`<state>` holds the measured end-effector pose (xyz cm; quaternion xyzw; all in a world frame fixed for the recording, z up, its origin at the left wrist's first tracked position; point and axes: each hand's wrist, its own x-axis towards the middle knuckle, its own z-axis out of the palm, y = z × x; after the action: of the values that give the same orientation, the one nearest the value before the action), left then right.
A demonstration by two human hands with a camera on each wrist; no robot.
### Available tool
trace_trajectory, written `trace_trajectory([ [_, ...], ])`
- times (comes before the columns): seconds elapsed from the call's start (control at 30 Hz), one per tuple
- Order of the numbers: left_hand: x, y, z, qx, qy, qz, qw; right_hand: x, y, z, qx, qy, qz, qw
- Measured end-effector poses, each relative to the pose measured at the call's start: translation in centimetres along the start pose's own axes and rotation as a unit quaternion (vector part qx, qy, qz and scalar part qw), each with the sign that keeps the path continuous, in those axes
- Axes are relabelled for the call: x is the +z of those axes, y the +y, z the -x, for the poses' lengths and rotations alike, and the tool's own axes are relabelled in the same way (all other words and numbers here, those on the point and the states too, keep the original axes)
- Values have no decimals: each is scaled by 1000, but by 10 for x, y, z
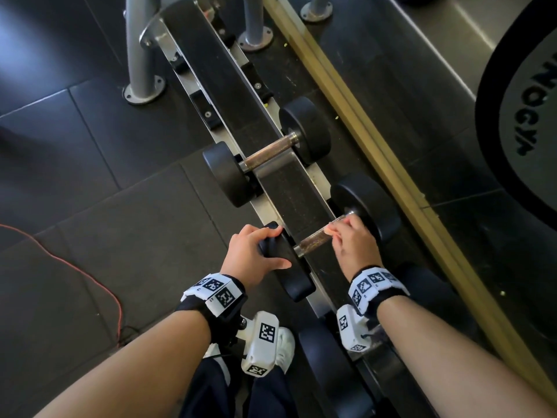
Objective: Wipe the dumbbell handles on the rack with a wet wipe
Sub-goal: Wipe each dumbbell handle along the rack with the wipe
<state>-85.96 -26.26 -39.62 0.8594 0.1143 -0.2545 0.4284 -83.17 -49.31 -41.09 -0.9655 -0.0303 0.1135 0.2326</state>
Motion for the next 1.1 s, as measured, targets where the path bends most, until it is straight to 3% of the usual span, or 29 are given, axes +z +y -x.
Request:
trace_trajectory([
  [0.2, 2, -4, -2, 6, 6, 1, 1000, 17, -4, 8, 12, -49, -134, 990],
  [0.33, 4, -9, -4, 14, 11, 0, 1000, 11, 8, -4, 87, 68, -138, 984],
  [0.43, 6, -13, -6, 23, 16, 1, 1000, 22, 4, 2, 131, 95, -146, 976],
  [0.5, 7, -15, -7, 27, 20, 2, 999, 33, -5, 10, 142, 49, -198, 969],
  [0.57, 7, -15, -6, 29, 22, 2, 999, 42, -15, 19, 92, -49, -222, 969],
  [0.63, 7, -14, -6, 30, 27, 7, 999, 42, -18, 22, 65, -90, -234, 966],
  [0.7, 8, -13, -6, 28, 32, 15, 999, 33, -13, 17, 133, -33, -265, 954],
  [0.77, 9, -12, -6, 25, 33, 22, 999, 21, -3, 11, 214, 91, -280, 931],
  [0.83, 8, -12, -7, 23, 27, 21, 999, 18, 0, 9, 238, 132, -298, 915],
  [0.97, 8, -13, -9, 26, 18, 14, 999, 40, -18, 19, 261, 50, -390, 882],
  [1.1, 7, -14, -11, 26, 17, 23, 999, 45, -18, 25, 229, -33, -445, 865],
])
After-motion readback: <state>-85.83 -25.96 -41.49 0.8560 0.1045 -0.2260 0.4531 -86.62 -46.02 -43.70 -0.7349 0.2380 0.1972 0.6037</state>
